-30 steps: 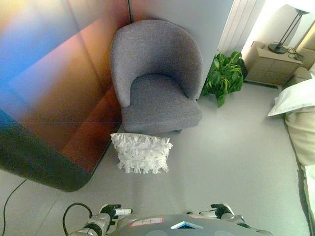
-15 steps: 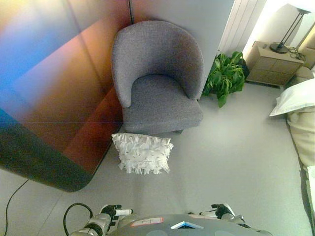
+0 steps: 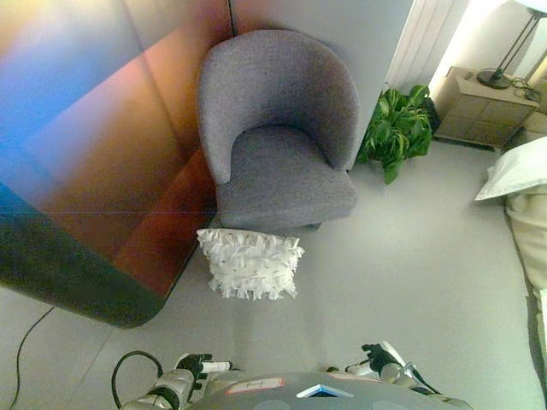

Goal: Pick up the pillow and put it on the sofa.

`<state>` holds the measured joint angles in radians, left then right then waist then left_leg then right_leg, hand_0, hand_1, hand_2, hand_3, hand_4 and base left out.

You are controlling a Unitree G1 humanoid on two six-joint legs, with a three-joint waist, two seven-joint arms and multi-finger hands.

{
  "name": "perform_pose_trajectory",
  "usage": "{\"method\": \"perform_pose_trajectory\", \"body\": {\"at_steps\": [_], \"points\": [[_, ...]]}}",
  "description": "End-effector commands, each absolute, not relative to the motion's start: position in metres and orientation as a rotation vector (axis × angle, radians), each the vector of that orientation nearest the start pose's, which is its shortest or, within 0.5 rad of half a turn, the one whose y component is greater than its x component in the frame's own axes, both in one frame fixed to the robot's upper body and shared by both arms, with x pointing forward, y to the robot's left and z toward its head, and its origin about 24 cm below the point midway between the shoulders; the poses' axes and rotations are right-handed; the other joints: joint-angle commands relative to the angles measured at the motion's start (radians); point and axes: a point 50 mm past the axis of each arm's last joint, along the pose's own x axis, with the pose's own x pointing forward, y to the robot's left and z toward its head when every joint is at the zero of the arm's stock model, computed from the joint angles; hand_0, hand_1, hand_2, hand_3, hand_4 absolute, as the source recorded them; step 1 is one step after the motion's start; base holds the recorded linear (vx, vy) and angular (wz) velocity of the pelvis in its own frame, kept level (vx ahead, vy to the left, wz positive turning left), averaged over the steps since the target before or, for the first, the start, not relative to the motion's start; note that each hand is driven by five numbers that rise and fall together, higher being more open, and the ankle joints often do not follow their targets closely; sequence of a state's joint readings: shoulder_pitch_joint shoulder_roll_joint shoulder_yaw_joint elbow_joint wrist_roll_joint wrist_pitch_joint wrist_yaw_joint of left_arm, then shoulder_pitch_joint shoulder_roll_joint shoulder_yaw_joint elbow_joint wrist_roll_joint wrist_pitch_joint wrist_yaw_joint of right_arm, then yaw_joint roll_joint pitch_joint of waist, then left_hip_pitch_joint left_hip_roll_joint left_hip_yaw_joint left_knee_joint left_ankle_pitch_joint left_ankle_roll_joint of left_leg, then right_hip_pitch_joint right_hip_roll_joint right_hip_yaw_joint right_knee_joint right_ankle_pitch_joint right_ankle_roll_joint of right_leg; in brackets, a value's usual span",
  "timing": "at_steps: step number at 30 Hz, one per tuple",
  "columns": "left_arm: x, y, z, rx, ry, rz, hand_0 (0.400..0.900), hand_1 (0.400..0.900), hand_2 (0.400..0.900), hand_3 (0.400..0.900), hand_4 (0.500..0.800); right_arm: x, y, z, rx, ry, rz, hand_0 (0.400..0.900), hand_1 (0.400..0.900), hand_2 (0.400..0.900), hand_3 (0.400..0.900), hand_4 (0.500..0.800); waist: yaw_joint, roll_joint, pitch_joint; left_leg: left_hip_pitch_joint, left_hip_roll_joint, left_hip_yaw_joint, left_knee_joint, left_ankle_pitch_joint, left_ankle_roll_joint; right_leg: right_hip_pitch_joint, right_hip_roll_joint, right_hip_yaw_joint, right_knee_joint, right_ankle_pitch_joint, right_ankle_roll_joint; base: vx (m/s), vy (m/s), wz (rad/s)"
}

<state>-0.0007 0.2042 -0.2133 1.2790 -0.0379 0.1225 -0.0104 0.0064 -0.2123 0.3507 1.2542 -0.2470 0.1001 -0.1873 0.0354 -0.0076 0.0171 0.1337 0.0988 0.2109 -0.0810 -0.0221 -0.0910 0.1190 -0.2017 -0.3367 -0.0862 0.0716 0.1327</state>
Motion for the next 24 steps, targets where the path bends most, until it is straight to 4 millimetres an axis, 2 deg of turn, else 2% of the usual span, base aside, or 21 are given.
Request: {"method": "perform_pose_trajectory", "body": {"at_steps": [1,5,8,9,10,12,13,17,18,19,21,22,24], "points": [[0.061,0.215,-0.173,0.338,1.471,-0.076,0.900,0.900,0.900,0.900,0.800,0.094,-0.225,-0.164,-0.783,1.268,0.124,0.900,0.900,0.900,0.900,0.800,0.027,-0.007,0.052,-0.003,0.014,0.029,-0.006,0.032,0.042,-0.015,-0.005,0.022,0.067,-0.026,-0.009,0.04,-0.040,0.09],[0.061,0.217,-0.172,0.352,1.488,-0.062,0.900,0.900,0.900,0.900,0.800,0.095,-0.224,-0.164,-0.777,1.273,0.124,0.900,0.900,0.900,0.900,0.800,0.024,-0.008,0.069,-0.010,0.016,0.007,0.026,0.031,0.050,-0.044,0.009,0.052,0.136,-0.063,-0.028,0.05,-0.070,0.04],[0.064,0.220,-0.172,0.317,1.488,-0.022,0.900,0.900,0.900,0.900,0.800,0.103,-0.227,-0.161,-0.802,1.247,0.140,0.900,0.900,0.900,0.900,0.800,0.028,-0.039,0.101,-0.100,0.019,-0.025,0.277,-0.008,0.043,-0.084,0.001,0.050,0.187,-0.076,-0.061,0.01,-0.096,-0.25],[0.065,0.218,-0.172,0.284,1.482,-0.017,0.900,0.900,0.900,0.900,0.800,0.110,-0.231,-0.158,-0.838,1.229,0.151,0.900,0.900,0.900,0.900,0.800,0.048,-0.040,0.131,-0.190,0.019,-0.080,0.400,0.070,0.014,-0.090,0.002,0.052,0.194,-0.078,-0.078,0.04,0.017,-0.56],[0.067,0.215,-0.172,0.260,1.476,-0.023,0.900,0.900,0.900,0.900,0.800,0.115,-0.236,-0.156,-0.863,1.230,0.146,0.900,0.900,0.900,0.900,0.800,0.063,-0.030,0.153,-0.252,0.034,-0.091,0.415,0.132,-0.008,-0.090,0.008,0.063,0.194,-0.080,-0.081,0.09,0.116,-0.56],[0.067,0.210,-0.173,0.229,1.475,-0.025,0.900,0.900,0.900,0.900,0.800,0.118,-0.244,-0.153,-0.874,1.246,0.118,0.900,0.900,0.900,0.900,0.800,0.076,-0.008,0.173,-0.287,0.086,-0.043,0.336,0.184,-0.032,-0.079,0.015,0.062,0.190,-0.096,-0.078,0.17,0.196,-0.25],[0.066,0.209,-0.173,0.213,1.478,-0.027,0.900,0.900,0.900,0.900,0.800,0.120,-0.250,-0.151,-0.881,1.249,0.114,0.900,0.900,0.900,0.900,0.800,0.087,0.015,0.184,-0.315,0.141,0.001,0.226,0.253,-0.053,-0.048,0.025,0.053,0.180,-0.118,-0.072,0.31,0.203,-0.14],[0.054,0.213,-0.174,0.207,1.515,-0.026,0.900,0.900,0.900,0.900,0.800,0.118,-0.254,-0.151,-0.865,1.256,0.106,0.900,0.900,0.900,0.900,0.800,0.130,0.039,0.189,-0.381,0.204,0.039,0.064,0.391,-0.097,0.069,0.042,0.053,0.154,-0.179,-0.069,0.46,0.158,-0.17],[0.052,0.213,-0.174,0.205,1.519,-0.025,0.900,0.900,0.900,0.900,0.800,0.117,-0.254,-0.151,-0.864,1.257,0.107,0.900,0.900,0.900,0.900,0.800,0.132,0.039,0.188,-0.380,0.204,0.049,0.061,0.391,-0.098,0.083,0.038,0.052,0.155,-0.188,-0.067,0.60,0.235,-0.26],[0.045,0.214,-0.175,0.191,1.538,-0.014,0.900,0.900,0.900,0.900,0.800,0.115,-0.253,-0.152,-0.868,1.256,0.117,0.900,0.900,0.900,0.900,0.800,0.137,0.038,0.171,-0.365,0.195,0.078,0.052,0.339,-0.082,0.117,0.017,0.046,0.158,-0.203,-0.056,0.53,0.241,-0.31],[0.037,0.215,-0.175,0.177,1.559,0.007,0.900,0.900,0.900,0.900,0.800,0.114,-0.247,-0.154,-0.872,1.254,0.137,0.900,0.900,0.900,0.900,0.800,0.149,0.029,0.147,-0.346,0.181,0.065,0.054,0.291,-0.056,0.154,-0.022,0.070,0.183,-0.230,-0.026,0.58,0.264,-0.32],[0.036,0.218,-0.175,0.179,1.565,0.017,0.900,0.900,0.900,0.900,0.800,0.113,-0.243,-0.155,-0.862,1.253,0.141,0.900,0.900,0.900,0.900,0.800,0.145,0.022,0.137,-0.348,0.183,0.083,0.099,0.267,-0.046,0.173,-0.035,0.079,0.203,-0.252,-0.018,0.56,0.224,-0.01],[0.038,0.224,-0.173,0.205,1.572,0.015,0.900,0.900,0.900,0.900,0.800,0.109,-0.239,-0.157,-0.849,1.255,0.145,0.900,0.900,0.900,0.900,0.800,0.142,-0.002,0.118,-0.374,0.158,0.087,0.209,0.206,-0.009,0.212,-0.078,0.095,0.244,-0.235,-0.010,0.56,0.194,0.19]]}}
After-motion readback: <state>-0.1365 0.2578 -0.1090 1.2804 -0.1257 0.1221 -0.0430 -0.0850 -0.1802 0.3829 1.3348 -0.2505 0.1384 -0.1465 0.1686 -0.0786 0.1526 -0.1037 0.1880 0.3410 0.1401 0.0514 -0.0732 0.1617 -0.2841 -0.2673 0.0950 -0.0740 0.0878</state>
